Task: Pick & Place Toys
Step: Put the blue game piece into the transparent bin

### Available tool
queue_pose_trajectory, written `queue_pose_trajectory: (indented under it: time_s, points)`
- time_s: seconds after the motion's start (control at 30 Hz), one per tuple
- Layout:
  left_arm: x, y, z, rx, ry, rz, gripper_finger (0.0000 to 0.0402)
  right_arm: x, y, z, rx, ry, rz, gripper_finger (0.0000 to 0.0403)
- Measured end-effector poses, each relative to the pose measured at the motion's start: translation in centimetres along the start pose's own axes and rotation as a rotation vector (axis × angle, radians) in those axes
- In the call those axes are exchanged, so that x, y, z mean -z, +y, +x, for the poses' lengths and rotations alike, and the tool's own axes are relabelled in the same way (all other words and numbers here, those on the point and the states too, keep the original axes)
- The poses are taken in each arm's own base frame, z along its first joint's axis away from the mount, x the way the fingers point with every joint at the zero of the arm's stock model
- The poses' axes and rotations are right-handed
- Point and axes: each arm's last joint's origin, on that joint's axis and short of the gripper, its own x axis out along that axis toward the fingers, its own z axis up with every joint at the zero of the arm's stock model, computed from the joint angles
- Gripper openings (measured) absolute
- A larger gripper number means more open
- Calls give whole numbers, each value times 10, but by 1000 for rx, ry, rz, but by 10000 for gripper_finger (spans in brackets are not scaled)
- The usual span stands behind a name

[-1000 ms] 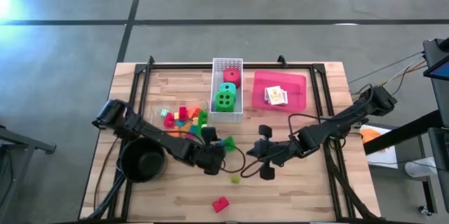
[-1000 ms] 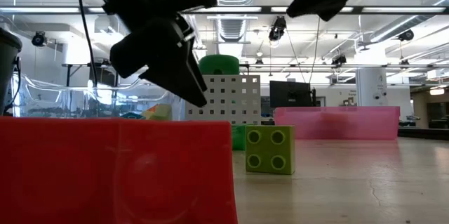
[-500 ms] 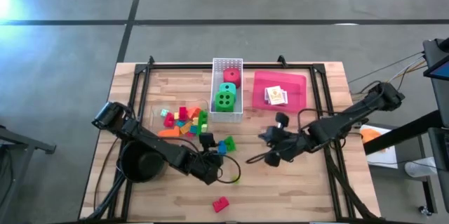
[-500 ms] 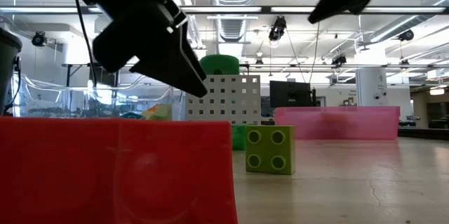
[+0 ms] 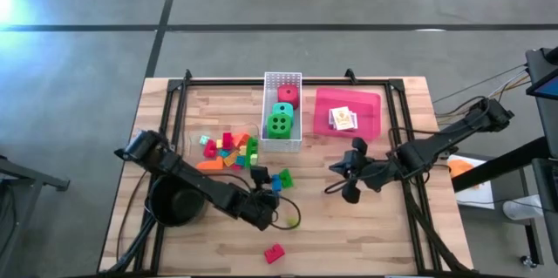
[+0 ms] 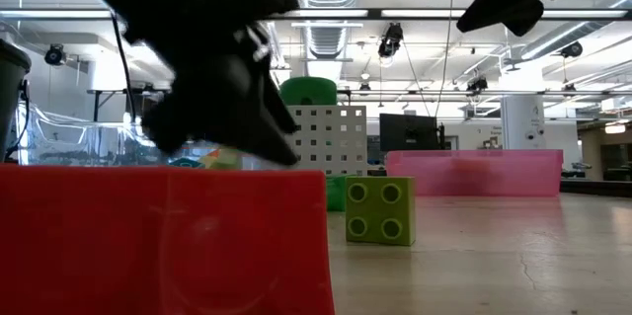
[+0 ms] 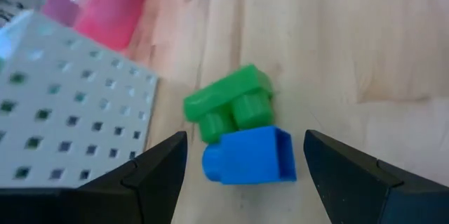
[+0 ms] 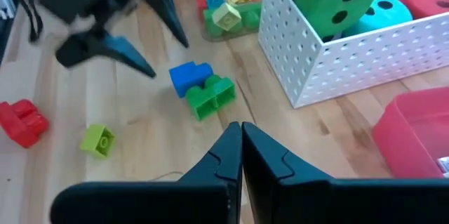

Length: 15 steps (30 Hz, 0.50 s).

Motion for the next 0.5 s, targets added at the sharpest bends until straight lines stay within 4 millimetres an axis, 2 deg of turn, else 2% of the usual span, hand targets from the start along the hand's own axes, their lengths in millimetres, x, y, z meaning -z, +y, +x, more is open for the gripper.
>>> queue_pose_trajectory:
  time_s: [0.23, 0.5]
  points:
    - [-3, -20, 23, -29, 38, 160, 287, 1, -1, -1, -1, -1, -1, 8]
    - [-2, -19, 25, -58, 78, 181, 287, 1, -1, -1, 0, 0, -13, 8]
